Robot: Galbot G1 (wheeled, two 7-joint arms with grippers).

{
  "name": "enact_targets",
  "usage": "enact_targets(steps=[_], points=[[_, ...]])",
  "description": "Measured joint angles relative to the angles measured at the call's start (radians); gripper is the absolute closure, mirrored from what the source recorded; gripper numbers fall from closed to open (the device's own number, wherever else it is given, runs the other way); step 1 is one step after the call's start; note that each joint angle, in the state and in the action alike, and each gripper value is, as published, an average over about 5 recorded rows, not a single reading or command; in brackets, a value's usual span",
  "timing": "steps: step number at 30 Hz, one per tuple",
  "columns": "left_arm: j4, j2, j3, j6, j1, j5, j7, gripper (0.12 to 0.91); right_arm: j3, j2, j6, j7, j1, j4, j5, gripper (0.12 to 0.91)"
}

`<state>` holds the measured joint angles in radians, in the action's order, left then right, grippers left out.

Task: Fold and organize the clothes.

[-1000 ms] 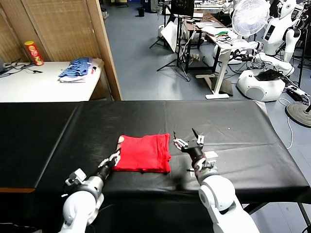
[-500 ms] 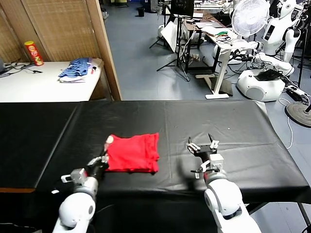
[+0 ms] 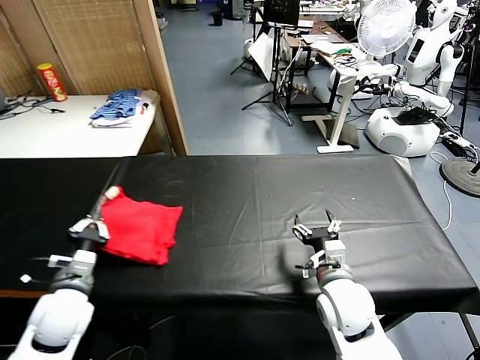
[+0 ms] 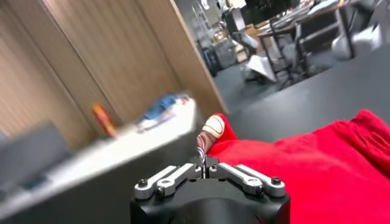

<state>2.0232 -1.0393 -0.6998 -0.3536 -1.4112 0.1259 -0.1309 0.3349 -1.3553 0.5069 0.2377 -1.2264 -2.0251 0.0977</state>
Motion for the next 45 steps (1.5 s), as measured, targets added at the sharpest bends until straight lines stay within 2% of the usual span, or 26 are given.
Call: enact_targets(steps=[4, 9, 13, 16, 23, 27, 30, 34, 37, 39, 41, 45], points=[[0.054, 0.033, -0.019, -0.003, -0.024, 0.024, 0.0, 0.885, -0.009, -0.005, -0.001, 0.0, -0.002, 0.0, -0.009, 0.227], [0.111, 0.005, 0.041, 0.002, -0.018, -0.082, -0.015, 0.885, -0.021, -0.011, -0.003, -0.002, -0.019, -0.001, -0.026, 0.227], [0.114, -0.059, 0.155, -0.009, 0.006, -0.224, -0.034, 0.885, -0.016, -0.006, -0.006, -0.006, -0.027, -0.006, -0.024, 0.227], [0.104, -0.12, 0.248, -0.017, 0.029, -0.296, -0.039, 0.885, -0.007, 0.004, -0.015, -0.016, -0.032, -0.007, -0.017, 0.227], [0.092, -0.248, 0.4, -0.019, 0.05, -0.365, -0.049, 0.885, -0.008, 0.023, -0.028, -0.045, -0.036, -0.006, 0.016, 0.227], [0.075, -0.302, 0.446, 0.015, 0.052, -0.347, -0.018, 0.872, -0.019, 0.034, -0.033, -0.082, -0.034, -0.005, 0.047, 0.227], [0.061, -0.331, 0.469, 0.051, 0.053, -0.325, 0.024, 0.768, -0.03, 0.049, -0.022, -0.124, -0.034, -0.009, 0.084, 0.227], [0.053, -0.345, 0.491, 0.115, 0.055, -0.312, 0.078, 0.55, -0.05, 0.074, 0.021, -0.169, -0.031, -0.014, 0.159, 0.227], [0.066, -0.34, 0.491, 0.168, 0.048, -0.337, 0.116, 0.385, -0.069, 0.081, 0.053, -0.175, -0.02, -0.006, 0.228, 0.227], [0.079, -0.335, 0.484, 0.196, 0.042, -0.351, 0.13, 0.294, -0.086, 0.079, 0.073, -0.164, -0.007, 0.005, 0.28, 0.227], [0.092, -0.329, 0.475, 0.215, 0.035, -0.358, 0.132, 0.249, -0.105, 0.072, 0.093, -0.148, 0.01, 0.021, 0.338, 0.227], [0.12, -0.318, 0.452, 0.23, 0.013, -0.36, 0.129, 0.233, -0.15, 0.041, 0.128, -0.12, 0.056, 0.067, 0.472, 0.227]])
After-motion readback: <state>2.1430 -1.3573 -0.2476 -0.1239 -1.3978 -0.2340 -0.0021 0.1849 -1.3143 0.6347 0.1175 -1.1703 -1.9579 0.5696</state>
